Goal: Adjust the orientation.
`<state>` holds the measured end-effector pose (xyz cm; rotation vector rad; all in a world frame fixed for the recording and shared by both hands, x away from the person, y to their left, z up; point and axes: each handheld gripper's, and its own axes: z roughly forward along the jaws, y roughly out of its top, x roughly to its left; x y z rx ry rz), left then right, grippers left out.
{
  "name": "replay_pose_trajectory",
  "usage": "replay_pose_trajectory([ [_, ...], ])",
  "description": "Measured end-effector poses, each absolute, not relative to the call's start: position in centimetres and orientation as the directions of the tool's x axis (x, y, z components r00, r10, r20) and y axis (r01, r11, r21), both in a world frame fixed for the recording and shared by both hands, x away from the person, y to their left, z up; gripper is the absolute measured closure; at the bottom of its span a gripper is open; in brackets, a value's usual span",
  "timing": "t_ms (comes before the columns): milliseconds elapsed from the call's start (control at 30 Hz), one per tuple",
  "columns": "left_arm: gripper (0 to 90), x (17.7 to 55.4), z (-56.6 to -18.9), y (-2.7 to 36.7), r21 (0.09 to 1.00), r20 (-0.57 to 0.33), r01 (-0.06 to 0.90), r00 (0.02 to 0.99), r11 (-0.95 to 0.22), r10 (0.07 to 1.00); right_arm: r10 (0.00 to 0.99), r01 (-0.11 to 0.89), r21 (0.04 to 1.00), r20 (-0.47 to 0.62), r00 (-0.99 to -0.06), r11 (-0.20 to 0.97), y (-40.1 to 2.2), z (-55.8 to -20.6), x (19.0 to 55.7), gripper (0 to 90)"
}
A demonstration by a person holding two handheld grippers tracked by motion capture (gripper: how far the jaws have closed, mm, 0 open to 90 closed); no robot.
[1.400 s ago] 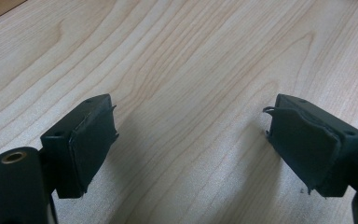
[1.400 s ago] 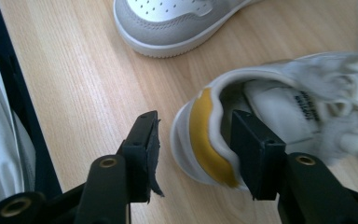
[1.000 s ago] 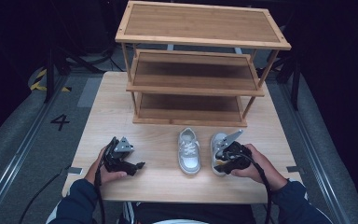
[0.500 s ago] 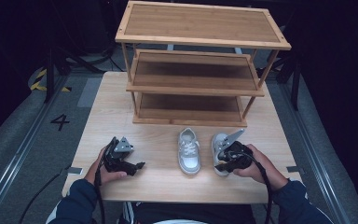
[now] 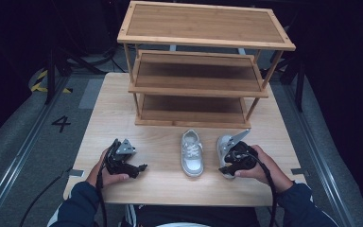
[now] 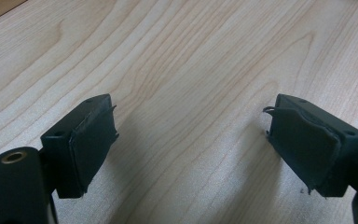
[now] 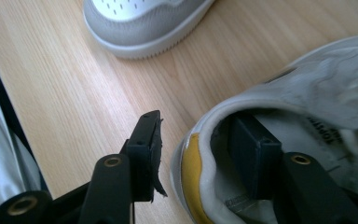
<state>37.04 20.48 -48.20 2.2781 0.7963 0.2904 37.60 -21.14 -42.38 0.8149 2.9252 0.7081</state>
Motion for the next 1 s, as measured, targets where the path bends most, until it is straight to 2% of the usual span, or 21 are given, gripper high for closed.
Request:
replay_pose_trajectory([
  [67, 14.6, 37.0, -48.2, 20.5, 0.680, -0.017, 0.462, 0.786, -0.569, 0.618, 0.503, 0.492, 0.425, 0.096, -0.859, 0.760, -21.1, -42.7, 37.7, 66.5],
  [300, 14.6, 37.0, -48.2, 20.5, 0.680, -0.017, 0.462, 0.786, -0.569, 0.618, 0.491, 0.477, 0.414, 0.080, -0.867, 0.775, -21.6, -42.4, 38.0, 74.9],
  [533, 14.6, 37.1, -48.2, 20.5, 0.680, -0.017, 0.462, 0.787, -0.569, 0.617, 0.460, 0.450, 0.415, 0.082, -0.884, 0.791, -21.7, -42.3, 38.7, 73.4],
  [633, 14.6, 37.0, -48.2, 20.5, 0.680, -0.017, 0.462, 0.786, -0.569, 0.617, 0.436, 0.427, 0.424, 0.081, -0.896, 0.799, -21.8, -42.0, 38.7, 62.1],
  [1000, 14.6, 37.0, -48.2, 20.5, 0.681, -0.017, 0.462, 0.786, -0.569, 0.617, 0.417, 0.431, 0.325, 0.114, -0.902, 0.842, -21.5, -41.3, 39.7, 69.3],
])
